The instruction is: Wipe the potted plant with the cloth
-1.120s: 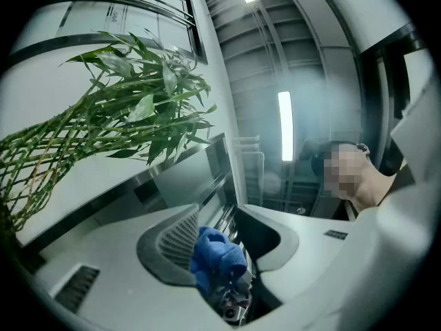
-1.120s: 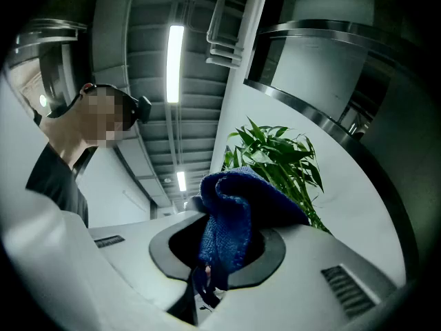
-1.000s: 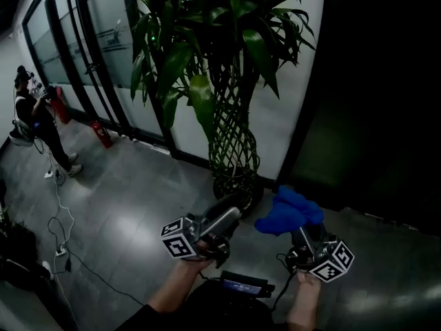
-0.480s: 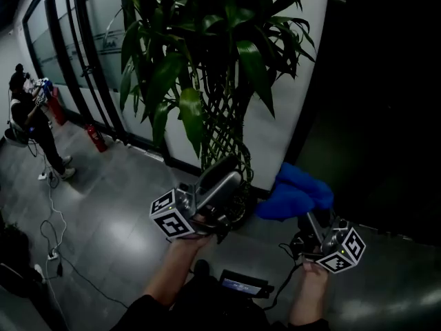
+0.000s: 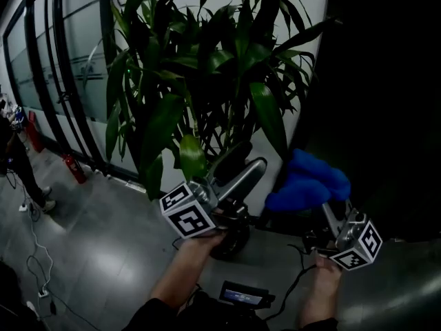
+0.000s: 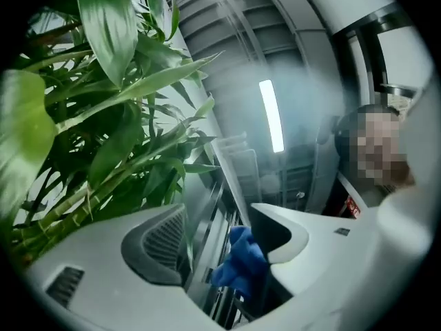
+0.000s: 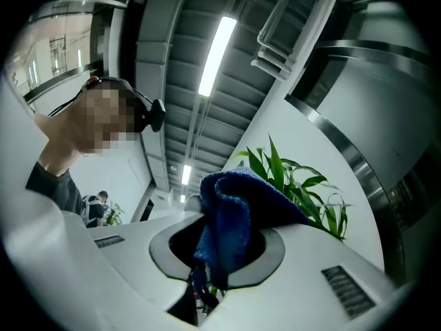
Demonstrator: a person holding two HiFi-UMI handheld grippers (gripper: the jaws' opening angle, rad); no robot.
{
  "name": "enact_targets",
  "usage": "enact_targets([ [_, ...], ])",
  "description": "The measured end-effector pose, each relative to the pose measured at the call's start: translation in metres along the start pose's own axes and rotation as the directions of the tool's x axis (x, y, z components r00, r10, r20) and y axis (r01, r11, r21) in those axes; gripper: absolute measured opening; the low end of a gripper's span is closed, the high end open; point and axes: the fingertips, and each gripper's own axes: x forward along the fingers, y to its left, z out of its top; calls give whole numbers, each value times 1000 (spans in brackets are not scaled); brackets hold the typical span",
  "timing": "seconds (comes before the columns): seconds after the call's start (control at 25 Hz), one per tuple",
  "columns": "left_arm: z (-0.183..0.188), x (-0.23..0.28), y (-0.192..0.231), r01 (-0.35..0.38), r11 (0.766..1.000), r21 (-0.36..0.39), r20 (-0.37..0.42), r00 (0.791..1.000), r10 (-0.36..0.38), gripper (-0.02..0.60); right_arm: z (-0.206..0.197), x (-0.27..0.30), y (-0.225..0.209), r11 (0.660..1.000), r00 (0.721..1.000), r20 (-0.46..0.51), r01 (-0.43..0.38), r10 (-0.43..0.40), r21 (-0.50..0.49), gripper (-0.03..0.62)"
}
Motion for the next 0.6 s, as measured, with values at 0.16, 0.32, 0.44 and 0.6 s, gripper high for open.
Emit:
enact_targets([
  [0.16,18,21,20,51,999,-13,1,999,-51,332,27,41,-14,989,999,30,47,-43,-141,72],
  [0.32,28,37,40,89,995,-53,-7,996,-89,356,49,83,-33,956,993,52,118,-109,-267,72],
  [0.44,35,45,50,134,988,-83,16,991,-133,373,52,115,-54,937,988,36,154,-151,-312,72],
  [0.6,36,53,52,204,974,-104,56,978,-199,407,41,158,-66,936,992,-25,111,-126,-335,72],
])
